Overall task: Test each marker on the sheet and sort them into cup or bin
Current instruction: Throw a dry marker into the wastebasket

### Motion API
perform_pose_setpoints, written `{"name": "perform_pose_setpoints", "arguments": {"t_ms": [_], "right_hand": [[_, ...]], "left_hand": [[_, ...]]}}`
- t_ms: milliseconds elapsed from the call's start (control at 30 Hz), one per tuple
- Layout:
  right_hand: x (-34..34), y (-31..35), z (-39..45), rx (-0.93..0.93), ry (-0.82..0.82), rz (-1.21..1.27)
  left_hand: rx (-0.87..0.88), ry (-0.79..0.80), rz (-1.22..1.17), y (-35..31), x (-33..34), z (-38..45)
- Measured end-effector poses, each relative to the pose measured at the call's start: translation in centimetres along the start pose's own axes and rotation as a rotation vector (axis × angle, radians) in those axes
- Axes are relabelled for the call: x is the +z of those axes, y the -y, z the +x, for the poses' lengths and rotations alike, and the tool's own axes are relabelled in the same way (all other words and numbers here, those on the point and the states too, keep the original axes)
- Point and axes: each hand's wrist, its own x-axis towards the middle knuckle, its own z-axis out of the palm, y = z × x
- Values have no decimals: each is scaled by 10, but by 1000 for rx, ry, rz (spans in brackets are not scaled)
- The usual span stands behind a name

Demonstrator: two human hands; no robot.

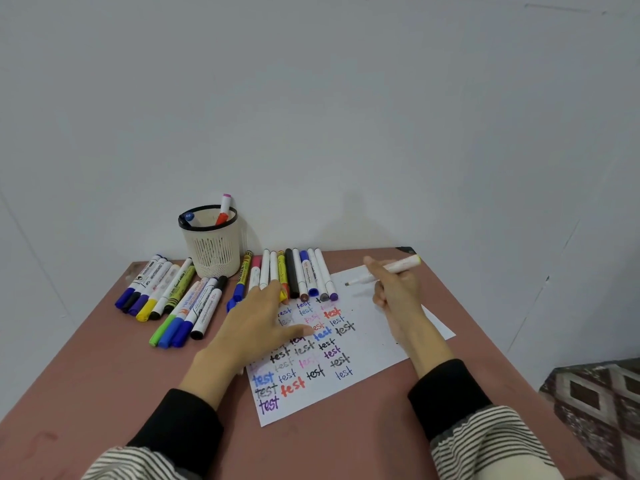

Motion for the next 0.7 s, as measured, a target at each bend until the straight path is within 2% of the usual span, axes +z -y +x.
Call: {"name": "perform_pose_setpoints", "arguments": {"t_ms": [233,333,467,600,700], "right_hand": [[5,-5,-1,-35,-5,-52],[7,-9,-5,-81,69,-133],[12,-14,-9,-42,209,-259],[14,-19,-16,-146,248,-497],[14,-21,-17,-155,263,-500]], "left_hand": [[16,-84,-2,1,2,-1],[15,-102,-20,1,4,0],[23,-145,-26,1,6,1],[36,-136,-60,3,7,0],[15,-121,-66,4,3,0]]}}
